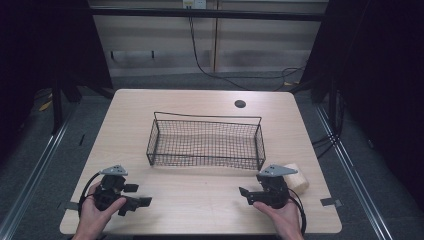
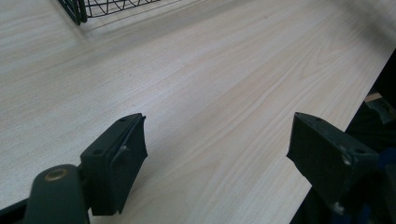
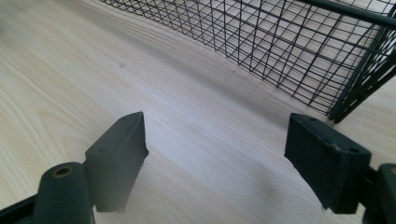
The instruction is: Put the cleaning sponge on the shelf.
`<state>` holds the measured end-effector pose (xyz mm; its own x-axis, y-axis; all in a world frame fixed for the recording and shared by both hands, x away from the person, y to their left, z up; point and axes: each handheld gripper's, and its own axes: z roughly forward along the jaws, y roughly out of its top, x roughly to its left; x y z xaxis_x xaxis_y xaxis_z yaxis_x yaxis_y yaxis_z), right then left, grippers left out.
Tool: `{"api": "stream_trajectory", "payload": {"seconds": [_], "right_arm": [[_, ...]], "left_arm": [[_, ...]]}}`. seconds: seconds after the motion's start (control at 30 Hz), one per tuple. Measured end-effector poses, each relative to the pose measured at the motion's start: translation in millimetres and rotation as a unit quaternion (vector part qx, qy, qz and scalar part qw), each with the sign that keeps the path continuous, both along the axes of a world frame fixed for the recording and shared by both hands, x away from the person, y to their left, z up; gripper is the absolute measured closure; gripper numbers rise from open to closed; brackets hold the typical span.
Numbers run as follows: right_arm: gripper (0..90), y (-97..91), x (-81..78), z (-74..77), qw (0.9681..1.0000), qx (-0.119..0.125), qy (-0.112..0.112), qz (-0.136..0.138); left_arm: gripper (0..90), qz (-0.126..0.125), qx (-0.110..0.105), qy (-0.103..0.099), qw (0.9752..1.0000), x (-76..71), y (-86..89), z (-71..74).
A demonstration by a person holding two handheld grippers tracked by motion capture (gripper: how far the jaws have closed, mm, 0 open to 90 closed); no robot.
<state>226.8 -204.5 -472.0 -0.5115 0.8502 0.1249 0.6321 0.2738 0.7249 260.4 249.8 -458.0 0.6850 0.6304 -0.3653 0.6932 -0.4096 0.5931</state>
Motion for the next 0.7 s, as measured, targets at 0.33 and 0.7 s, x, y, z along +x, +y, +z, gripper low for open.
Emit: {"api": "stream_trajectory", "payload": {"seconds": [0.33,0.7], "right_arm": [[29.4,-6.1,0.7,8.1,0.9986,0.050,0.014,0.009],[41.0,-7.1,1.4,18.5,0.9973,0.059,0.034,0.026]], "left_arm": [[18.9,0.001,-0.001,-0.003,1.0000,-0.5,0.5,0.5],[18.9,0.002,-0.001,-0.002,1.0000,-0.8,0.4,0.1]]}}
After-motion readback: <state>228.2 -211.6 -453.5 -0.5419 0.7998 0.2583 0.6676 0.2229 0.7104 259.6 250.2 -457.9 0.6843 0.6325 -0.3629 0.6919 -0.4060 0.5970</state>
